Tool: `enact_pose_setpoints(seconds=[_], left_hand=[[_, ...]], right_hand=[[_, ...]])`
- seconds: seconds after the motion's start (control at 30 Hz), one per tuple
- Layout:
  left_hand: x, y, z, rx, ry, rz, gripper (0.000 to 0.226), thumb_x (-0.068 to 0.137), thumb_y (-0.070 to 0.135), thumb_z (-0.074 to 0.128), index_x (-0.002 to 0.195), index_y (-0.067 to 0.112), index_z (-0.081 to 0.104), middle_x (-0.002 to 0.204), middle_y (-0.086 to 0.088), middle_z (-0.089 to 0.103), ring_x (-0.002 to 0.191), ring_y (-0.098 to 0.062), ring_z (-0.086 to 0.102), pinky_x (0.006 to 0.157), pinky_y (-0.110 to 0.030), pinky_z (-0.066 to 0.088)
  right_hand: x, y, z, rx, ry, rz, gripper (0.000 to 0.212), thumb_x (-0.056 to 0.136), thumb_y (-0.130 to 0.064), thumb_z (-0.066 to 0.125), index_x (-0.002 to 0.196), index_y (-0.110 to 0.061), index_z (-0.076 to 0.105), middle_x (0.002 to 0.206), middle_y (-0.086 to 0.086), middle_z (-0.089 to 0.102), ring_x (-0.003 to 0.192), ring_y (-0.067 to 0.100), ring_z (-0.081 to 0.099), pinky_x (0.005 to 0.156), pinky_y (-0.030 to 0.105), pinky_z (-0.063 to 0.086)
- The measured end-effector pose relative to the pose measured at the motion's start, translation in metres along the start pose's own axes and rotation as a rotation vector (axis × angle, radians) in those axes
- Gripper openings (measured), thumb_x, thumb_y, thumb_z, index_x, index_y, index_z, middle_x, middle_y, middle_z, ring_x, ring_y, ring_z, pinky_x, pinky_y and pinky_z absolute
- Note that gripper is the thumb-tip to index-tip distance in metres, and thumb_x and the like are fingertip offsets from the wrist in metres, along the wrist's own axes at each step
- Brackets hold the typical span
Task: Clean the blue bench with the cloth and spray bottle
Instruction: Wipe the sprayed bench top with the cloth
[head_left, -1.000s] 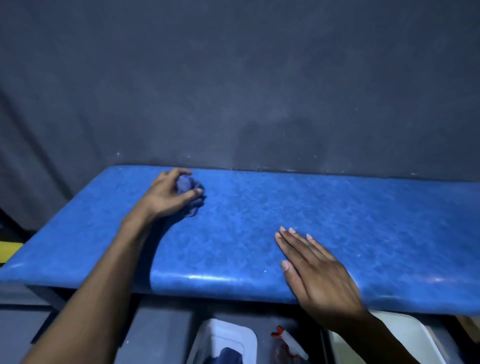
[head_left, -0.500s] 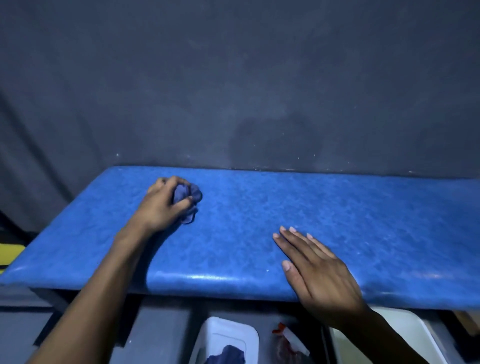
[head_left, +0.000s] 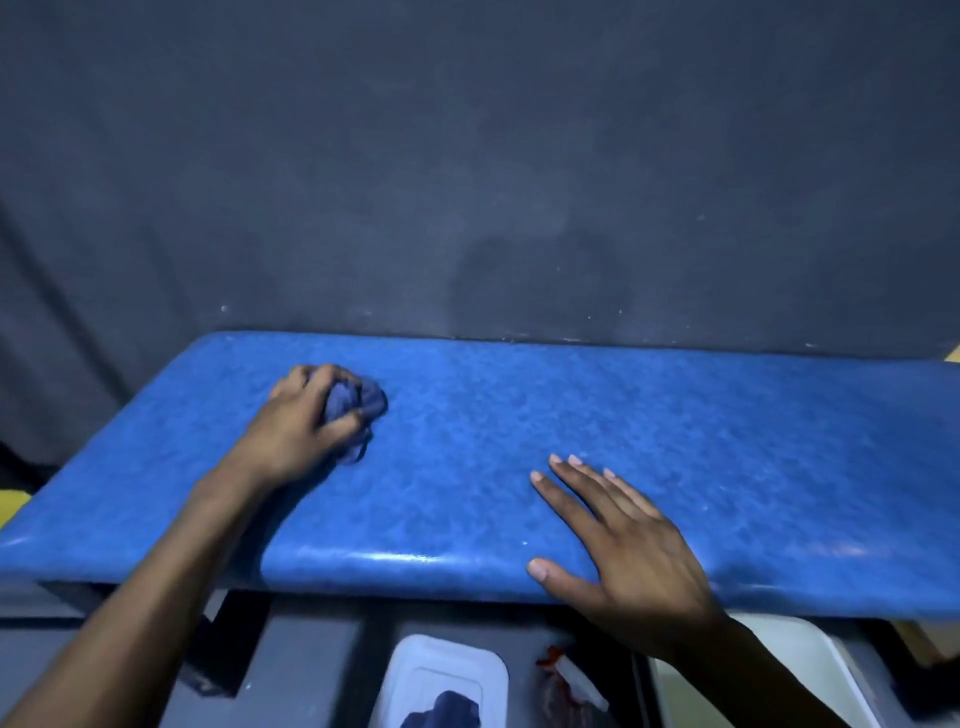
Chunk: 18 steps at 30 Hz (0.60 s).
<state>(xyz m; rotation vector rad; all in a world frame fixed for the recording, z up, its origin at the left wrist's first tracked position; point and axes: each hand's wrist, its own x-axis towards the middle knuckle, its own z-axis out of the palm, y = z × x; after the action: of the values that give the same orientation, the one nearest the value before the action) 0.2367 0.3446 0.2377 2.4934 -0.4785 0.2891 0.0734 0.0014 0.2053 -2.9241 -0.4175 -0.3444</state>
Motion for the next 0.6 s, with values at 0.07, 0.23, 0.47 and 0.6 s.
enact_pose_setpoints(seconds=[0.07,0.23,0.47,0.6], left_hand=[[0.027,0.014,0.015,-0.005,-0.017,-0.014,0.064,0.079,0.062,0.056,0.122,0.015,0.065,0.129,-0.01,0.063,0.127,-0.031,0.054,0.109,-0.037,0.041],[0.01,0.082,0.057,-0.125,-0.178,0.199,0.036,0.074,0.036,0.073,0.108,0.03,0.064,0.109,0.002,0.062,0.112,-0.021,0.059,0.099,-0.032,0.045],[-0.079,0.071,0.013,-0.178,-0.335,0.373,0.036,0.069,0.017,0.075,0.099,0.035,0.064,0.112,0.015,0.062,0.111,-0.011,0.064,0.096,-0.03,0.048],[-0.059,0.097,0.015,-0.405,-0.166,0.249,0.03,0.072,0.019,0.071,0.101,0.025,0.066,0.113,0.006,0.065,0.11,-0.009,0.065,0.098,-0.025,0.047]], right_hand=[[0.002,0.0,-0.001,-0.005,-0.006,0.002,0.081,0.089,-0.081,0.031,0.157,-0.037,0.032,0.166,-0.015,0.024,0.154,0.002,0.017,0.126,0.03,0.012],[0.0,0.0,-0.005,-0.021,-0.032,-0.006,0.082,0.091,-0.082,0.027,0.157,-0.034,0.034,0.166,-0.011,0.028,0.154,0.007,0.023,0.126,0.033,0.017],[-0.009,0.005,-0.016,-0.016,-0.025,-0.04,0.077,0.097,-0.074,0.027,0.158,-0.028,0.033,0.167,-0.007,0.028,0.156,0.008,0.016,0.129,0.036,0.011],[-0.024,0.041,-0.041,0.007,0.122,0.071,0.068,0.101,-0.065,0.031,0.154,-0.024,0.043,0.162,-0.005,0.039,0.154,0.01,0.025,0.128,0.038,0.02]])
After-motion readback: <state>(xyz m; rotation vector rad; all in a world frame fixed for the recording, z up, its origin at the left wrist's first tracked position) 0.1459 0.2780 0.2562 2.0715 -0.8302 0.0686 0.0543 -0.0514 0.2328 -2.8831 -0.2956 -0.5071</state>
